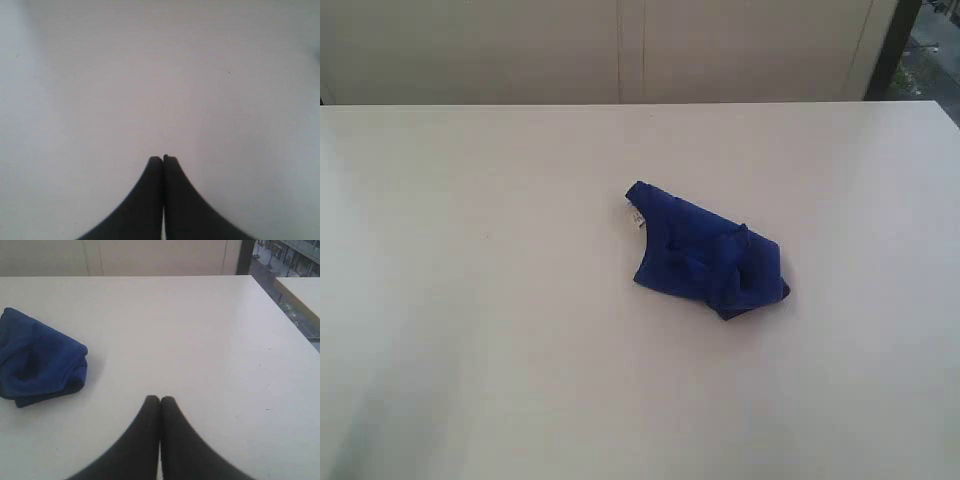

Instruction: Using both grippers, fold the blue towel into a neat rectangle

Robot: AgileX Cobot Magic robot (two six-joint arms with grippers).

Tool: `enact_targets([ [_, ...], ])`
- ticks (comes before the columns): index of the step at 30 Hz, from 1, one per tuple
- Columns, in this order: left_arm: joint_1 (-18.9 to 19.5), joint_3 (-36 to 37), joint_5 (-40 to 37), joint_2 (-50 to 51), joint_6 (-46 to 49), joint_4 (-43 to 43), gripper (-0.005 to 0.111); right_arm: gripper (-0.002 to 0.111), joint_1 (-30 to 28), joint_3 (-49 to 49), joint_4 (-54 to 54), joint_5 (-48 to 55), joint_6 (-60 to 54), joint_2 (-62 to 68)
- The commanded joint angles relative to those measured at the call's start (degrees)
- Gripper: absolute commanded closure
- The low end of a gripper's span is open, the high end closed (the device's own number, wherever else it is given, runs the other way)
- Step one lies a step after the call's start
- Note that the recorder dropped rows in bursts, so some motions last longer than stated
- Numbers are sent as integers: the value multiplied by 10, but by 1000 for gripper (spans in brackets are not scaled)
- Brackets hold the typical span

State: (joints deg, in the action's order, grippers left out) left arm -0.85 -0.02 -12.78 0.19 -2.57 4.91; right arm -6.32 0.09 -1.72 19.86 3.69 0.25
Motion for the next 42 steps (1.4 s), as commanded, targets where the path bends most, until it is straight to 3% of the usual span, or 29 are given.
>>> enact_targets([
  [1,2,0,-2,-2,0,2,107,108,-4,-1,-1,-5,0,-2],
  [7,2,0,-2,-2,0,2,107,108,-4,-1,-1,-79,0,-2],
  [14,2,0,-2,-2,0,2,107,108,-4,-1,-1,-275,0,-2],
  [25,2,0,-2,-2,0,2,107,108,-4,-1,-1,-292,0,-2],
  [33,2,0,-2,-2,0,2,107,108,-4,-93,-1,-135,0,21],
  [42,2,0,-2,-2,0,2,107,108,-4,-269,-1,31,0,254],
])
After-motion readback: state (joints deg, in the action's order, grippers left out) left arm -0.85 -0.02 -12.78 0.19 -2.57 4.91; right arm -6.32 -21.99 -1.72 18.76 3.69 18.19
